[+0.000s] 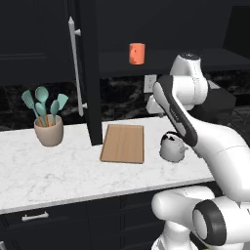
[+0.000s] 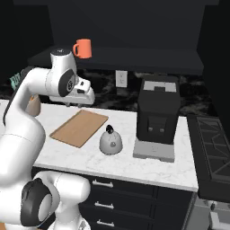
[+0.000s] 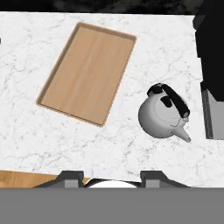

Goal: Pick the kettle from the counter and place it on the tray. Then pick the mug from the cabinet and place it on the tray. Then close the cabinet doors.

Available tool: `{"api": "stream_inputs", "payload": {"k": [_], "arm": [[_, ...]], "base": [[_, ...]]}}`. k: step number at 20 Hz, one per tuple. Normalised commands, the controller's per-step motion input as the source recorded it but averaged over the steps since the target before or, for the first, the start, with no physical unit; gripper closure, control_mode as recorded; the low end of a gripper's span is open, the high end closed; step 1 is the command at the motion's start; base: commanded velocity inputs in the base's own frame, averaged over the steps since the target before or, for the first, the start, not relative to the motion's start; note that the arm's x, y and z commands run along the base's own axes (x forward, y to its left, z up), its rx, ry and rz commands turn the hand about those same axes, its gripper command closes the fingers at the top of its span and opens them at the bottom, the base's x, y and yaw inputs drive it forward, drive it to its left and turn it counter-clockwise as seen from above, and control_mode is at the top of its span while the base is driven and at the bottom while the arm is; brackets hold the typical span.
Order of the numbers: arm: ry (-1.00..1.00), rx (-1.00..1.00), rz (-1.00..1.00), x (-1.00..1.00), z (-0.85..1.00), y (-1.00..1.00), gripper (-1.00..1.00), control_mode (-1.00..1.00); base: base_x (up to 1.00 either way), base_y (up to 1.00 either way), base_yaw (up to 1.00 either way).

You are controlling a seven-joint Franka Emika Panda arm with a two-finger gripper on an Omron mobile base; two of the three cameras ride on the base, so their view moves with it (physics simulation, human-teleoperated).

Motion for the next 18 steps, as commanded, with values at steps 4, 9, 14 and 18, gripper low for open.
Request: {"api": "stream_inputs", "payload": {"k": [4, 9, 14, 18], "arm": [[0.00, 0.00, 0.09, 0.00, -0.14, -0.23, -1.00, -1.00], [0.07, 0.00, 0.29, -0.03, -0.59, -0.94, -1.00, -1.00], [0.06, -0.04, 0.16, -0.01, -0.41, -0.61, -1.00, -1.00], [0.06, 0.00, 0.00, 0.10, -0.11, 0.00, -1.00, -1.00]], "base": [[0.00, 0.00, 0.00], [0.00, 0.00, 0.00], [0.00, 0.00, 0.00], [0.00, 0.00, 0.00]]}}
